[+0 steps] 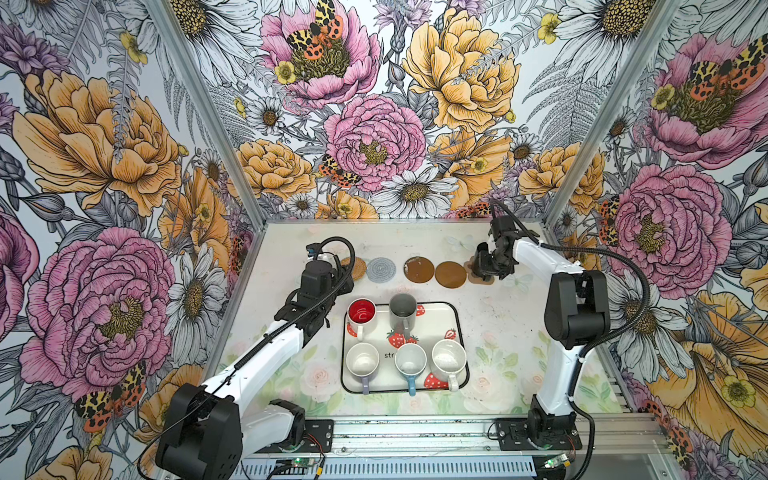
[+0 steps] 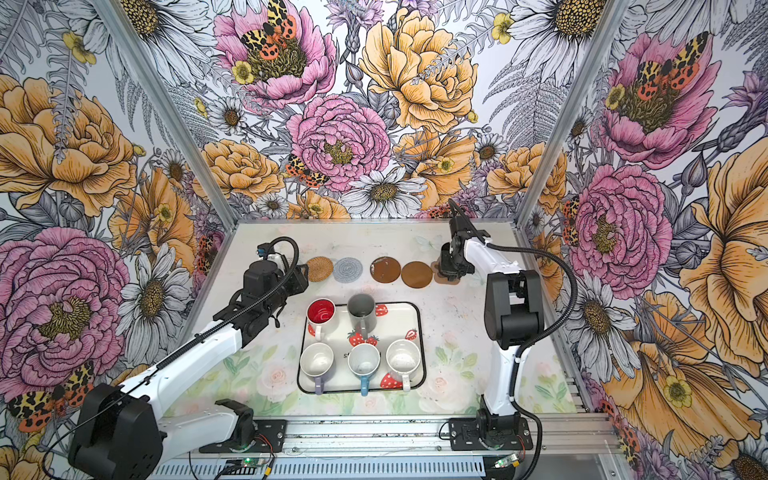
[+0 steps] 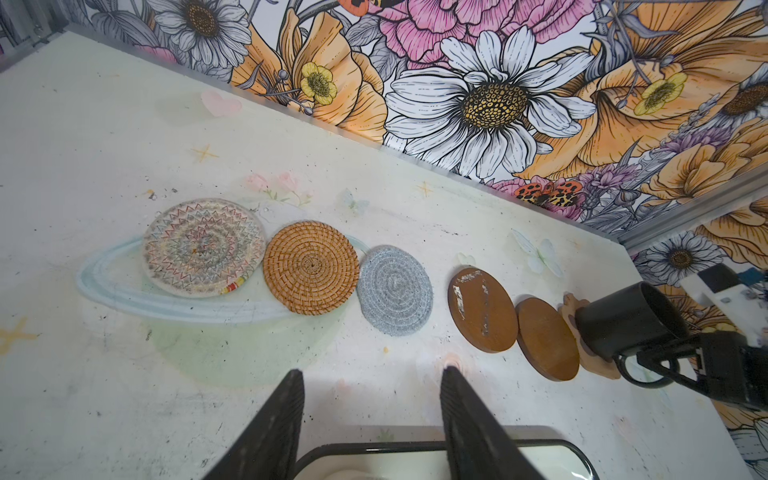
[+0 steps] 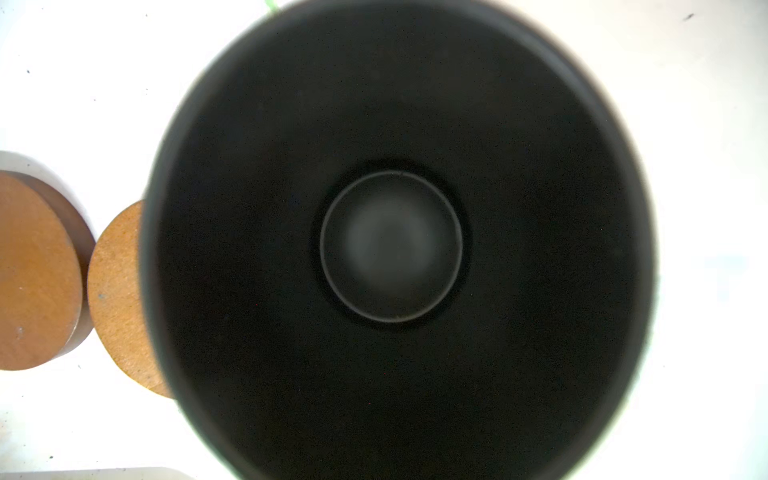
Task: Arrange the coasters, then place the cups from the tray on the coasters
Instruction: 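Lower the black mug onto the paw-print coaster with the right gripper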
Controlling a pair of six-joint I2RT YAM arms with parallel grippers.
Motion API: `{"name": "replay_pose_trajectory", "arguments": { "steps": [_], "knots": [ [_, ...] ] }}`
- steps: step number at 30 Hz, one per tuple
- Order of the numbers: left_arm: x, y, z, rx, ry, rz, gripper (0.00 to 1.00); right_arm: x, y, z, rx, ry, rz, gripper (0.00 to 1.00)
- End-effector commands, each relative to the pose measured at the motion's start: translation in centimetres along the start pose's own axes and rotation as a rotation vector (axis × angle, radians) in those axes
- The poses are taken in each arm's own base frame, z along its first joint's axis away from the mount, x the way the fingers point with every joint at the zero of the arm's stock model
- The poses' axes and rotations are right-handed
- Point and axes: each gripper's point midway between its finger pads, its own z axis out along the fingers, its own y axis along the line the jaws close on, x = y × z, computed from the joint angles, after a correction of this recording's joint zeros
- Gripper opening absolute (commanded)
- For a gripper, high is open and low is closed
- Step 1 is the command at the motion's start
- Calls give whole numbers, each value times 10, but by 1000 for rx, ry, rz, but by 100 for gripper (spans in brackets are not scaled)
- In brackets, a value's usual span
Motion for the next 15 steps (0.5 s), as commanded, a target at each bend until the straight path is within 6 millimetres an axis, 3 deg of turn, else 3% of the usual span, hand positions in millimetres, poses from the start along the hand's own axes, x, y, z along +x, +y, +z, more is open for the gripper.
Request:
{"name": "replay_pose_trajectory", "arguments": {
  "steps": [1, 11, 15],
  "knots": [
    [-5, 0, -4, 13, -25, 0, 55, -8, 7, -5, -26, -49, 12, 0],
    [-4, 1, -6, 12, -23, 1, 55, -2, 8, -2, -37, -34, 26, 0],
    [-5, 2, -7, 10, -26, -1, 55, -1, 11, -4, -47, -34, 26, 19]
  ]
}}
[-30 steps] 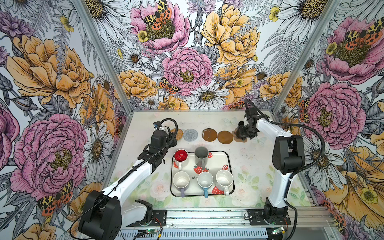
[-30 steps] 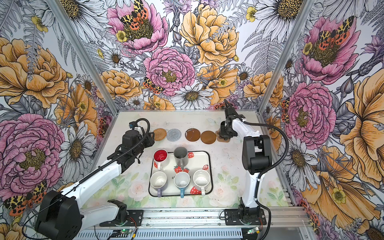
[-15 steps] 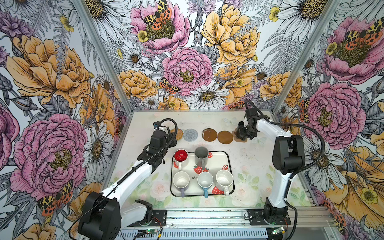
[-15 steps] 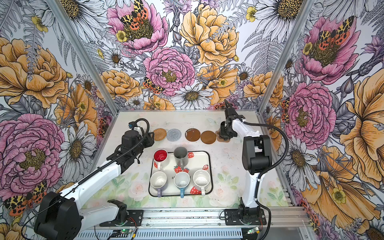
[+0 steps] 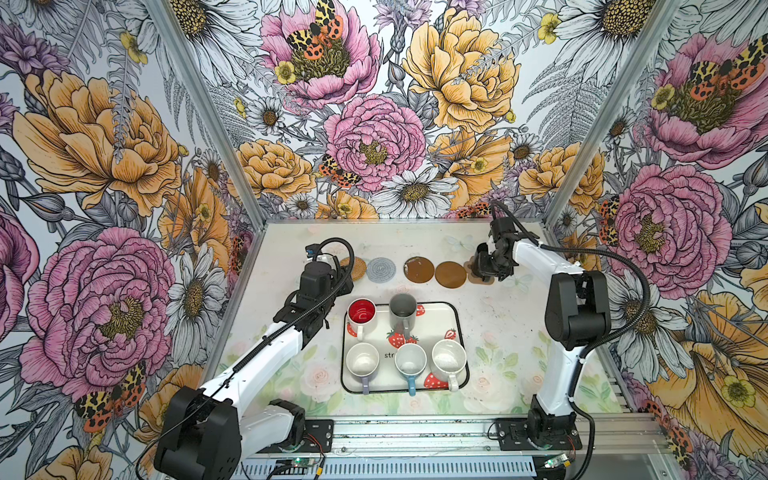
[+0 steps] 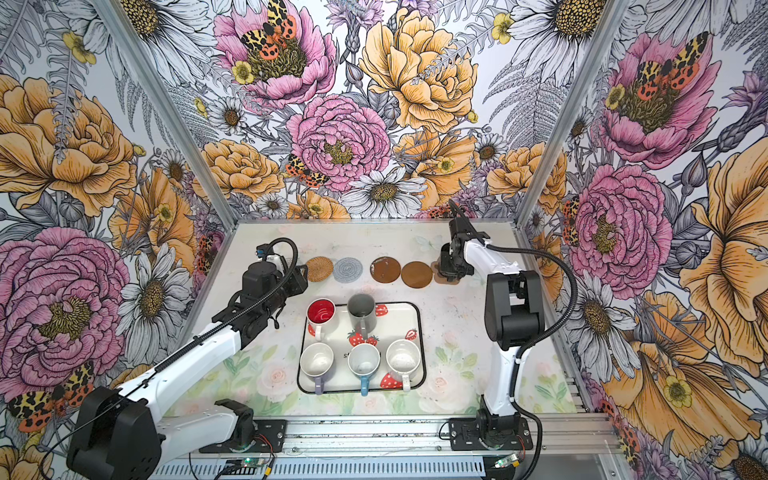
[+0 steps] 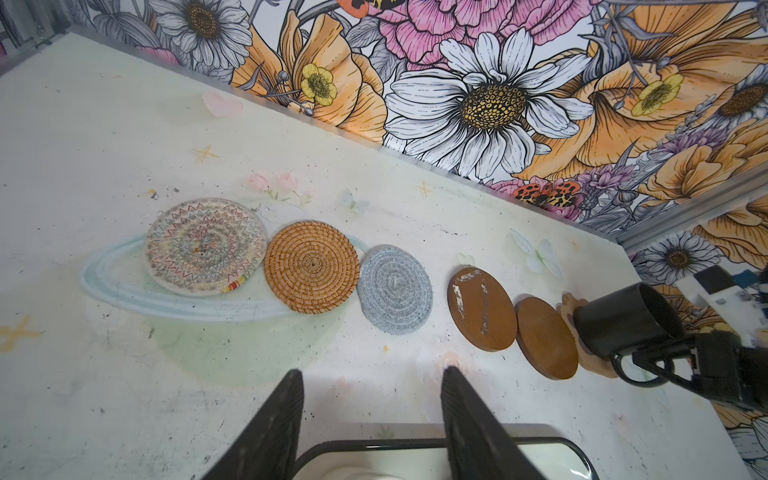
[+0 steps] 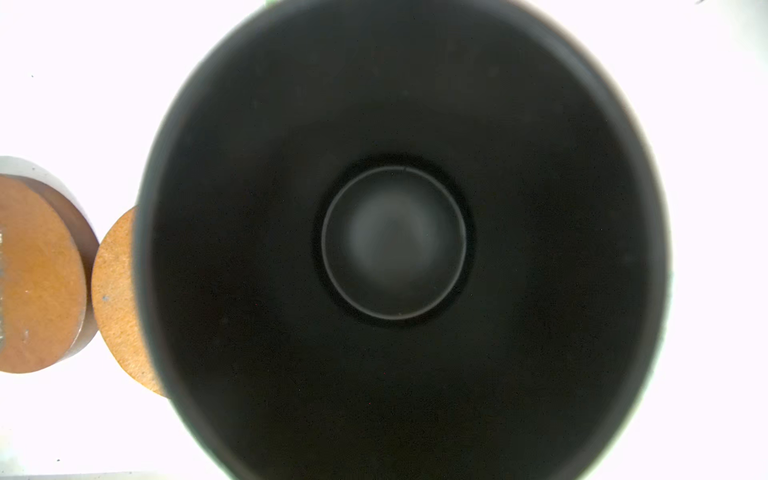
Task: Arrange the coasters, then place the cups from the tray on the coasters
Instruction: 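Lower the black mug onto the paw-print coaster with the right gripper, then open the right gripper and raise it off the black mug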
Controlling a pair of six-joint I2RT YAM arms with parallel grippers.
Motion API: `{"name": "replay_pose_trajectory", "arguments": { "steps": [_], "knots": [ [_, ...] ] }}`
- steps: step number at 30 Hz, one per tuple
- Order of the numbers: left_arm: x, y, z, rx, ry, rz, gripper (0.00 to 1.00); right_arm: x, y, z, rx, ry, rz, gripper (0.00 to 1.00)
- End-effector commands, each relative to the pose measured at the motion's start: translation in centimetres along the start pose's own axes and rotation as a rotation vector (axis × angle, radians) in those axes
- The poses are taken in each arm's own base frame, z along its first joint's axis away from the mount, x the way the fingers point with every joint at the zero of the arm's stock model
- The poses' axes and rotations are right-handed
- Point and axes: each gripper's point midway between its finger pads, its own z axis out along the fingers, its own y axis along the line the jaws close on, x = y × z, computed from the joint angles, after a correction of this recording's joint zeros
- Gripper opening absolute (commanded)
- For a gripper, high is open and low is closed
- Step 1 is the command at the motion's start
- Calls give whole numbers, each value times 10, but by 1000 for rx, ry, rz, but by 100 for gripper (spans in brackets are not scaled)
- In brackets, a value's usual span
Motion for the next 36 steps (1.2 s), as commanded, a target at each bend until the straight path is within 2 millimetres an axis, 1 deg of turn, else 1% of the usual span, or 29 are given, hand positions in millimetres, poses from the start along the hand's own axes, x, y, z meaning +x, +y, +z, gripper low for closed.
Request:
{"name": "replay_pose_trajectory", "arguments": {
  "steps": [1, 4, 8, 12, 14, 16, 18, 19, 22, 27, 31, 36],
  "knots": [
    [-4, 1, -4, 10, -21, 1, 55, -4, 9, -7, -37, -30, 4, 23],
    [-4, 1, -5, 11, -22, 0, 55, -3, 10, -9, -41, -33, 4, 35],
    [-4, 1, -6, 10, -22, -1, 55, -3, 13, -17, -50, -44, 2, 45],
    [-5, 1, -7, 13, -24, -3, 55, -3, 12, -29, -44, -70, 2, 49],
    [-5, 1, -7, 15, -26, -4, 55, -4, 11, -41, -41, -94, 5, 50],
    [-5, 1, -7, 14, -24, -4, 55, -6, 10, -55, -38, -127, 10, 51],
    [-4, 2, -7, 11, -23, -5, 55, -8, 8, -73, -35, -169, 31, 51],
    [-4, 1, -7, 11, -21, -4, 55, -8, 11, -82, -49, -186, 48, 51],
    [-3, 2, -5, 4, -16, -5, 55, -9, 31, -113, -129, -266, 75, 51],
    [0, 4, -5, -28, 3, 12, 54, -14, 64, -169, -176, -447, 52, 52],
    [-4, 5, -10, -52, -8, 29, 54, -13, 82, -205, -259, -577, 96, 51],
    [-11, -5, -22, -48, -39, 53, 55, -4, 102, -246, -460, -767, 187, 50]
  ]
}}
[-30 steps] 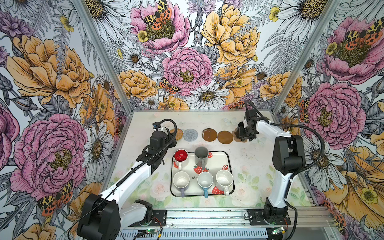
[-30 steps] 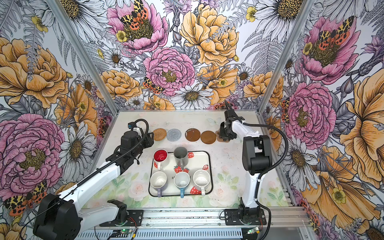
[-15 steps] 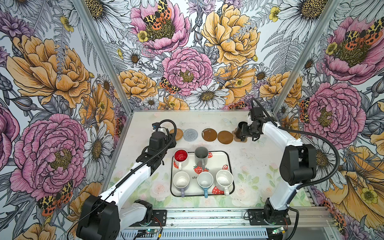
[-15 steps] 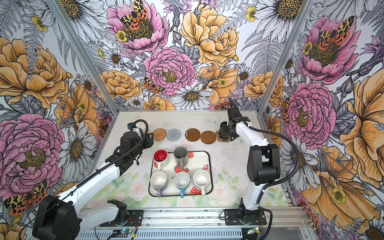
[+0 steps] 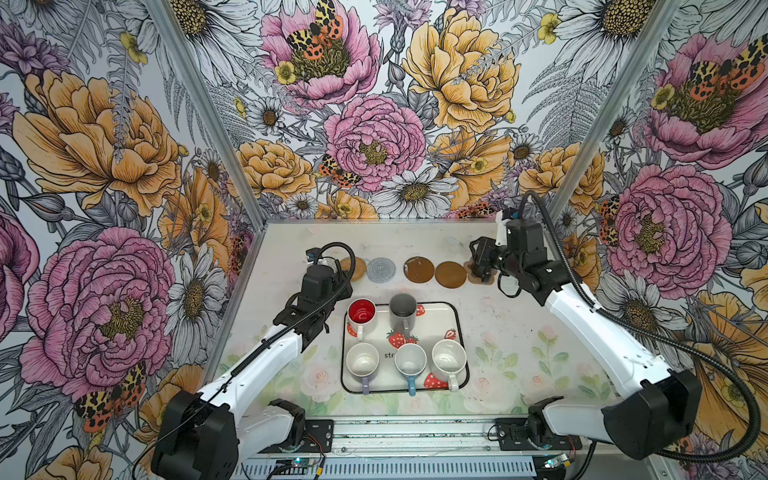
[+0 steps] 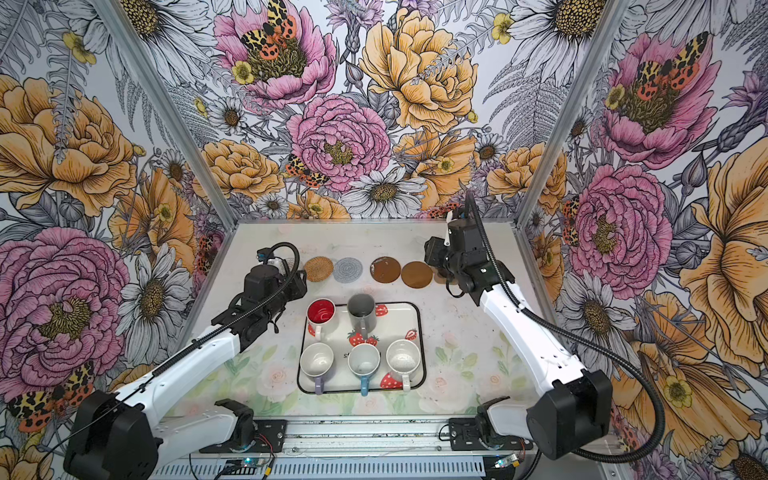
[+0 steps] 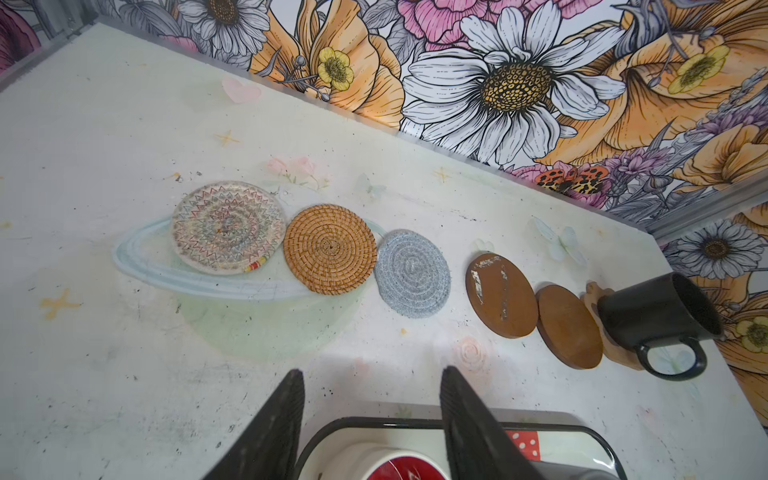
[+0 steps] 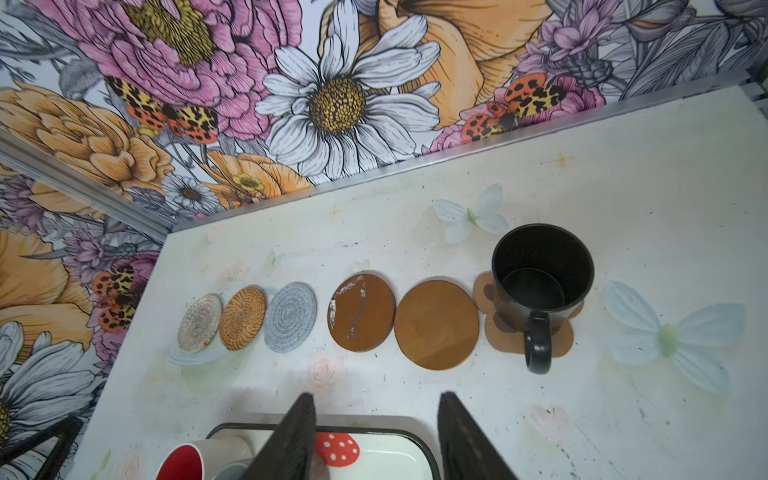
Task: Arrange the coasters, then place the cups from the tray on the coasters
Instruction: 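Open the right gripper and raise it off the black mug, then lower the left gripper over the red-lined white mug while the right gripper holds back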
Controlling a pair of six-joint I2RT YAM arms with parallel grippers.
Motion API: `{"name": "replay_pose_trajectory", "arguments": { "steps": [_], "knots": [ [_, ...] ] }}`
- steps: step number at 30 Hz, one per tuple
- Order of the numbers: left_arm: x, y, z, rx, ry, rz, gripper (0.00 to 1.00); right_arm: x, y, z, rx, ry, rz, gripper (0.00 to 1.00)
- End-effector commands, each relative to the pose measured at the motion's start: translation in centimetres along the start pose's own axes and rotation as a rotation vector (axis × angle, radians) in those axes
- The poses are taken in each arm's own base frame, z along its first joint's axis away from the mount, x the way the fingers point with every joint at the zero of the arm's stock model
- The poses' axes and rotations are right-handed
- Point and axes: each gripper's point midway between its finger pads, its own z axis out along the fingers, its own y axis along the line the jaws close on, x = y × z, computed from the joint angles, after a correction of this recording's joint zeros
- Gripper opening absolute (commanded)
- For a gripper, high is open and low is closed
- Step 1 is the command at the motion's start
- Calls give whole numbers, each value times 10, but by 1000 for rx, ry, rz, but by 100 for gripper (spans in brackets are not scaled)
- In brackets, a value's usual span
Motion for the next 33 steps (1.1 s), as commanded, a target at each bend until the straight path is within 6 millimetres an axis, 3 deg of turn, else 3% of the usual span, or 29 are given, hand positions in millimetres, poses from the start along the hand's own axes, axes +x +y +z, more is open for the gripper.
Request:
{"name": "replay_pose_trajectory", "arguments": {
  "steps": [1, 5, 13, 20, 26, 33],
  "knots": [
    [-25, -11, -18, 5, -69, 27, 54, -27, 24, -20, -120, -196, 118, 50],
    [-29, -19, -29, -3, -64, 54, 55, -14, 40, -25, -191, -213, 117, 45],
    [-33, -29, -58, -17, -64, 98, 54, 13, 47, -10, -244, -159, 126, 40],
    [-32, -32, -87, 31, -49, 89, 54, 18, 48, -14, -278, -178, 136, 38],
    [-14, -31, -105, 65, 38, 115, 54, 21, 44, -17, -274, -188, 136, 37],
    [-7, -32, -127, 96, 73, 101, 54, 26, 45, -8, -283, -179, 136, 35]
  ]
}}
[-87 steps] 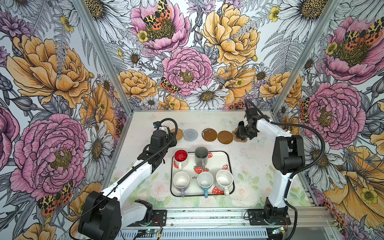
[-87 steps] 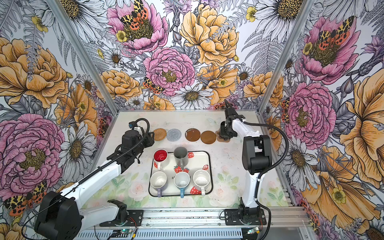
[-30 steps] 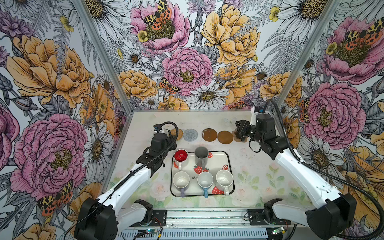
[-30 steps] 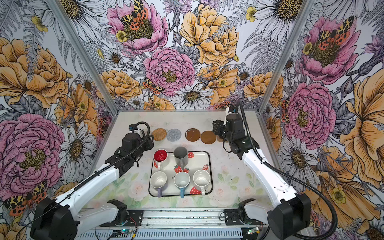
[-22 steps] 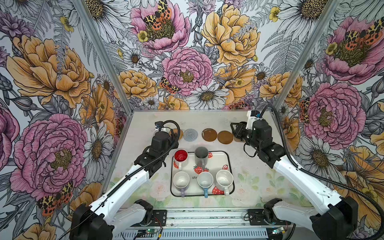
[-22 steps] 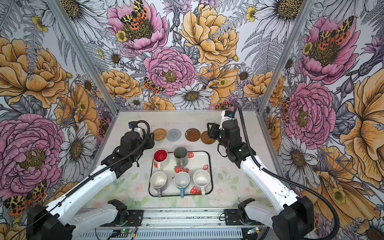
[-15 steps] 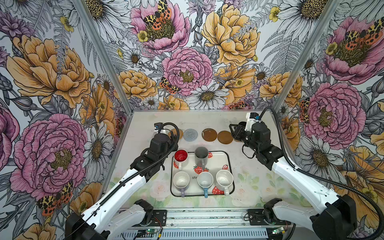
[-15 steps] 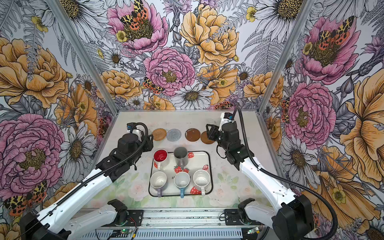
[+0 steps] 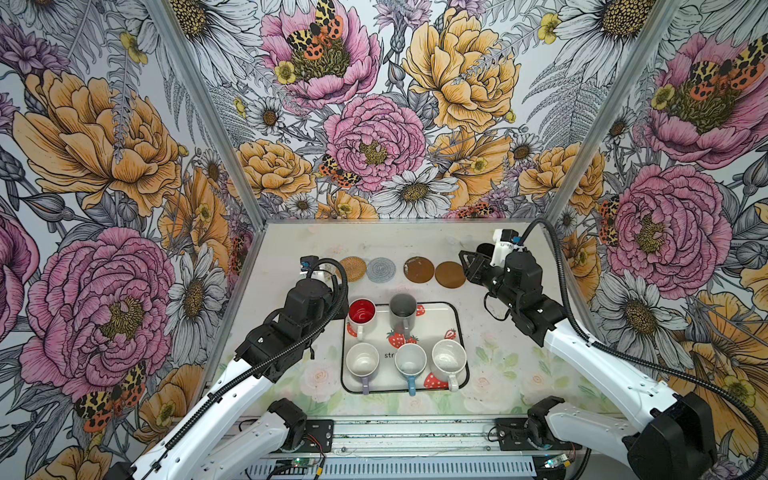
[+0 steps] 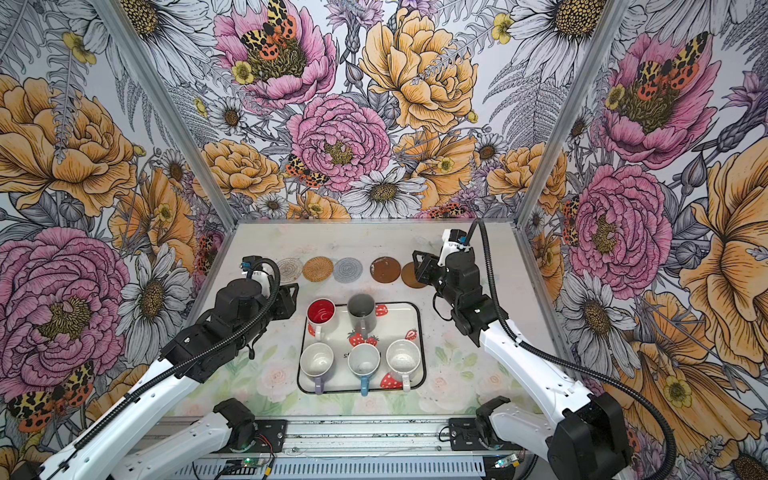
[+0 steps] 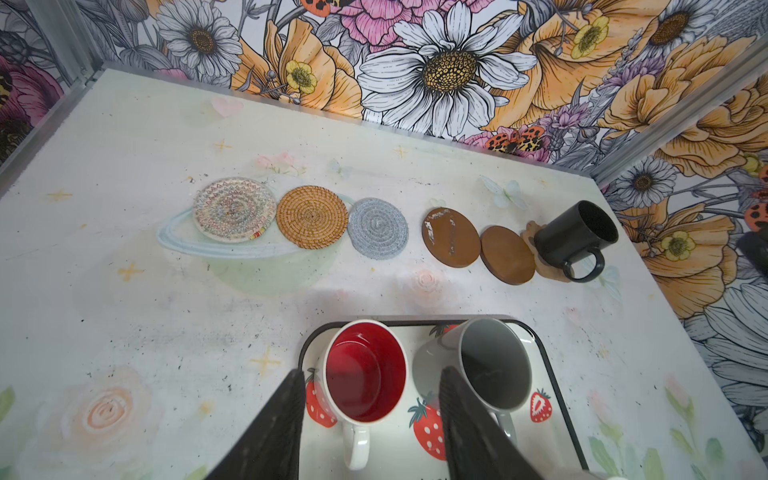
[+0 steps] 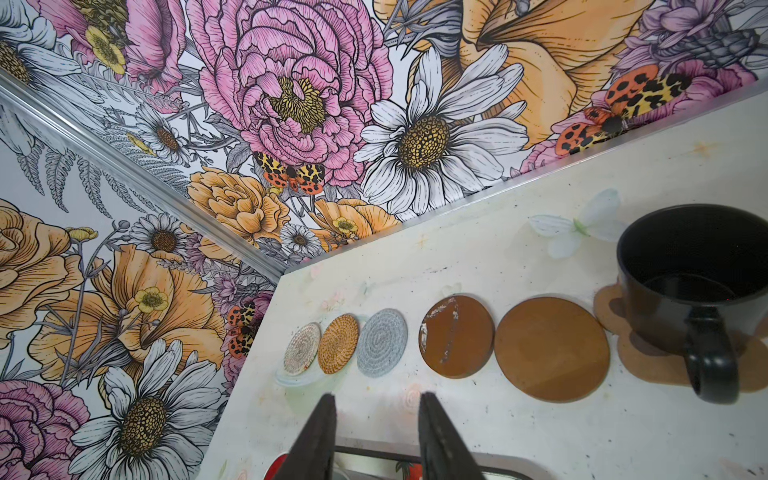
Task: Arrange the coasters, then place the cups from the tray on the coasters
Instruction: 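Lower the left gripper over the red-lined white mug while the right gripper holds back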
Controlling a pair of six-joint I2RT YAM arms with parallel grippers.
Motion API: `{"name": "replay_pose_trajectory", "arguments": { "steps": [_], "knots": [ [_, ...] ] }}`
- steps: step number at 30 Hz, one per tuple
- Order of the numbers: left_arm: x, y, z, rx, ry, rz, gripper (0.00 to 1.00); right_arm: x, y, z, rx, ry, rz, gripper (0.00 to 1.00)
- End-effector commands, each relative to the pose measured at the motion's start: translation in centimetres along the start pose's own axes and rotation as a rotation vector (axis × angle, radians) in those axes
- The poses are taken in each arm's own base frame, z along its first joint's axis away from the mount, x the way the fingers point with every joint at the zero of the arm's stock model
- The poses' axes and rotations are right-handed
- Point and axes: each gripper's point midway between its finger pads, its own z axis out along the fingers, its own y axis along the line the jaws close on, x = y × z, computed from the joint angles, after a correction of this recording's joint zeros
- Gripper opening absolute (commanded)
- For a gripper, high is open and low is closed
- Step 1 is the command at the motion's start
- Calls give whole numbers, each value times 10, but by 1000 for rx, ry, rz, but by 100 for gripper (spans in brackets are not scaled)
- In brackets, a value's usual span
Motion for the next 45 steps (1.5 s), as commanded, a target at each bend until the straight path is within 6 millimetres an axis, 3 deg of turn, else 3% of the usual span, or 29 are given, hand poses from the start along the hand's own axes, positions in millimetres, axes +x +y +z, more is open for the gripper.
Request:
{"name": "replay_pose_trajectory", "arguments": {
  "steps": [1, 14, 33, 45],
  "knots": [
    [6, -2, -14, 24, 32, -2, 54, -1, 7, 4, -36, -12, 2, 35],
    [52, -1, -10, 9, 181, 63, 53, 8, 1, 18, -20, 23, -11, 35],
    [134, 12, 25, -66, 464, 139, 53, 15, -9, 32, 13, 45, -19, 39],
    [147, 10, 45, -94, 499, 134, 57, 21, -7, 44, -3, 81, -11, 40]
  ]
}}
